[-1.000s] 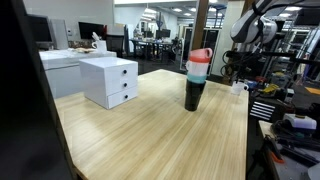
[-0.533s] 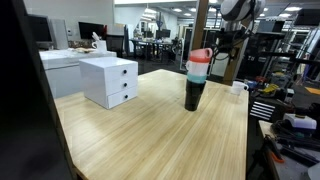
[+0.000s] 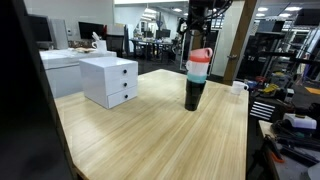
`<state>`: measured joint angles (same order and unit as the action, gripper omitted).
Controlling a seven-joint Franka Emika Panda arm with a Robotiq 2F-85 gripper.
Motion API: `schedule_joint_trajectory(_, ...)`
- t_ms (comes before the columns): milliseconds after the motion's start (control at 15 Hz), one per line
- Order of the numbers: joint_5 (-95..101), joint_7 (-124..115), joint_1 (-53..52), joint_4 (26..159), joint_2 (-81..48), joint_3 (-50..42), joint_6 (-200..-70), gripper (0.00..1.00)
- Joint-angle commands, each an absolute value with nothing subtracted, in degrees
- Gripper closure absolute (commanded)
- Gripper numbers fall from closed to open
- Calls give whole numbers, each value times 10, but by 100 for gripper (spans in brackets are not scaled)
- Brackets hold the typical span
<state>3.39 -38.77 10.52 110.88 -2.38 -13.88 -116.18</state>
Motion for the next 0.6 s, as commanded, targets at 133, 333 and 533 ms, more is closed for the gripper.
schedule_joint_trajectory(133,-11,-259,90,1095,-29,-104,-1085,0)
schedule_joint_trajectory(333,-31,-184,96,1102,-5,-106,-1002,0)
schedule_joint_trajectory(533,-21,-162,93,1123,25,-105,-975,0)
